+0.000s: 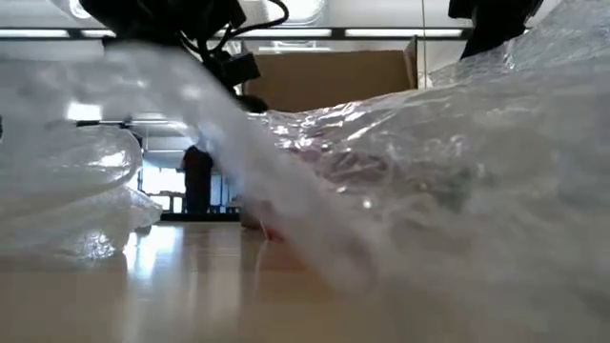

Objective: Wrap mug
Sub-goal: Adjust the brown cardboard box, then wrap the orange mug with the right transparent bubble wrap

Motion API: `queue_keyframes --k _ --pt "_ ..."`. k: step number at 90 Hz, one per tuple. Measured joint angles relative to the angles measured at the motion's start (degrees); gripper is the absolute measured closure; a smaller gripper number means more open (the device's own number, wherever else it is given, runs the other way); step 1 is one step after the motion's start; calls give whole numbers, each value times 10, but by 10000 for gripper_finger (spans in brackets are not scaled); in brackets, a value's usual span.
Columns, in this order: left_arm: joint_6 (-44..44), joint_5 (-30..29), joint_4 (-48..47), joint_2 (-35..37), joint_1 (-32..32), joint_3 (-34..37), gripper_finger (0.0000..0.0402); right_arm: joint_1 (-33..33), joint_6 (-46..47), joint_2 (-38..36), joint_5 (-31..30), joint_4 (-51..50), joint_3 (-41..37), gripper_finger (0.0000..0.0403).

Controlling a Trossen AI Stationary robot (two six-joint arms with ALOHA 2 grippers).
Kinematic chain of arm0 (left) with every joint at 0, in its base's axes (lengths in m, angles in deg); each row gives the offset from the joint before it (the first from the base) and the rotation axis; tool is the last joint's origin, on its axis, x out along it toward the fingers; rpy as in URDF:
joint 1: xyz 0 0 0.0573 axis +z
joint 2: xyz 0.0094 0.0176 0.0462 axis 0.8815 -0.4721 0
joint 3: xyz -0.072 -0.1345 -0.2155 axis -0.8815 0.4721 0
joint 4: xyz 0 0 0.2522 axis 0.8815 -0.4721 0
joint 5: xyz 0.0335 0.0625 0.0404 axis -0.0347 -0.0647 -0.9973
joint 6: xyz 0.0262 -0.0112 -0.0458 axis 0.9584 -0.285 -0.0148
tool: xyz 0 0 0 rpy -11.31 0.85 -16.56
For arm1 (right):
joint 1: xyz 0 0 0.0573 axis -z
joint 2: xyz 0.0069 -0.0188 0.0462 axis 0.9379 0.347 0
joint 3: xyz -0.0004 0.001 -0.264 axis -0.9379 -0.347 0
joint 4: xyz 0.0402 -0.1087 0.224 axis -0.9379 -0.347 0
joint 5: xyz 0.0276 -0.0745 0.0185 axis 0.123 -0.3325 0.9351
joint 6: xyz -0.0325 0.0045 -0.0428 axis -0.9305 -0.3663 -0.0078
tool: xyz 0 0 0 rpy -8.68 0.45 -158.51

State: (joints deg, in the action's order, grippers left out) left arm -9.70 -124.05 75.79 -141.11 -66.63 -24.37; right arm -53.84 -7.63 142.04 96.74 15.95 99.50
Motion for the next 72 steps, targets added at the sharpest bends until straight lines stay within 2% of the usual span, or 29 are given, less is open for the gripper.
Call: queue_keyframes --k 8,19,27,37,52,72 --pt "8 2 -6 17 -4 -6 402 -33 8 -3 22 3 0 289" --pt "36 4 4 77 -43 -36 402 -107 56 -2 95 22 -1 297" --pt "63 45 3 126 -72 -49 402 -186 91 19 109 47 -6 303" --pt "68 105 -1 181 -98 -50 402 -290 143 62 96 88 -9 300" --pt "51 153 -2 237 -136 -33 402 -389 221 125 66 124 -8 254" --pt "28 162 -2 240 -157 -20 402 -429 293 216 72 146 -8 180"
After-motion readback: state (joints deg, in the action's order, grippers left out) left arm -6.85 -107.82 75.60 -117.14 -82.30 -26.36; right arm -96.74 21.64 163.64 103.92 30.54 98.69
